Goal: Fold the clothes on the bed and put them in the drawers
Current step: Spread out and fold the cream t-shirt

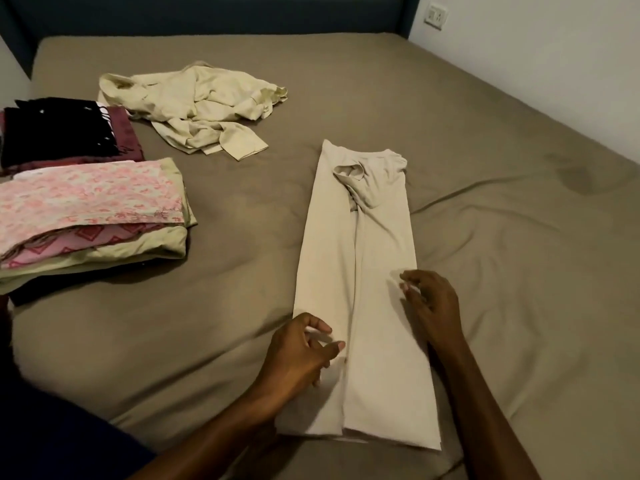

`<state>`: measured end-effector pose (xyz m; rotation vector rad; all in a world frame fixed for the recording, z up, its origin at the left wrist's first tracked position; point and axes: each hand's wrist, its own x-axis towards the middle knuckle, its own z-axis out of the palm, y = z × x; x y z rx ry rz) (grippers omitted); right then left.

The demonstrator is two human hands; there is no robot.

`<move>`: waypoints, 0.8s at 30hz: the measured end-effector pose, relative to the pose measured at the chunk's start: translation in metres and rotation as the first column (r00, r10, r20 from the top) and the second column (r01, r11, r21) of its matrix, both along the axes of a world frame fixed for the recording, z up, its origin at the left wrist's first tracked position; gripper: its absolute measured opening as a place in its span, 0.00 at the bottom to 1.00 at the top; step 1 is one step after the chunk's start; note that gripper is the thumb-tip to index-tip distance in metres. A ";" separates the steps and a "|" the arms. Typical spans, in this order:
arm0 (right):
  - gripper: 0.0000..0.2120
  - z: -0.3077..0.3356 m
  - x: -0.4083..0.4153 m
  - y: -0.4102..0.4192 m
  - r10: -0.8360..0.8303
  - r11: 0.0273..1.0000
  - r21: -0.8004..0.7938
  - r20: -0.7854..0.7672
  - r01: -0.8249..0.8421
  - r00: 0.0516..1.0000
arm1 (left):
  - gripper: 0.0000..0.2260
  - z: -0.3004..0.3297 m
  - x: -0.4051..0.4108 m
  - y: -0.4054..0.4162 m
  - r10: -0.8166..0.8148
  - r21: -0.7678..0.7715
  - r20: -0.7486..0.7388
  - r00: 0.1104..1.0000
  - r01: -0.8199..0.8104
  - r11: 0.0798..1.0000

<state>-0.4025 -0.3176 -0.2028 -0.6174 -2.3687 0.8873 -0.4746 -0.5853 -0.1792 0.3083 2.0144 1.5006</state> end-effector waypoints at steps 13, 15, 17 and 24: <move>0.12 -0.029 -0.205 0.117 0.010 0.872 0.483 0.135 -0.075 0.991 | 0.03 0.021 -0.172 0.111 -0.109 -0.227 -0.386 0.916 0.020 0.974; 0.11 -0.036 -0.206 0.124 0.047 0.861 0.501 0.097 -0.090 0.994 | 0.04 0.028 -0.201 0.146 -0.099 -0.246 -0.388 0.916 0.000 0.969; 0.11 -0.031 -0.204 0.124 0.088 0.870 0.480 0.077 -0.114 0.993 | 0.05 0.041 -0.220 0.181 -0.120 -0.279 -0.504 0.855 -0.030 0.960; 0.32 -0.044 -0.200 0.126 0.167 0.824 0.469 0.337 -0.319 0.927 | 0.17 0.045 -0.289 0.300 -0.422 -0.576 -0.750 0.509 -0.191 0.795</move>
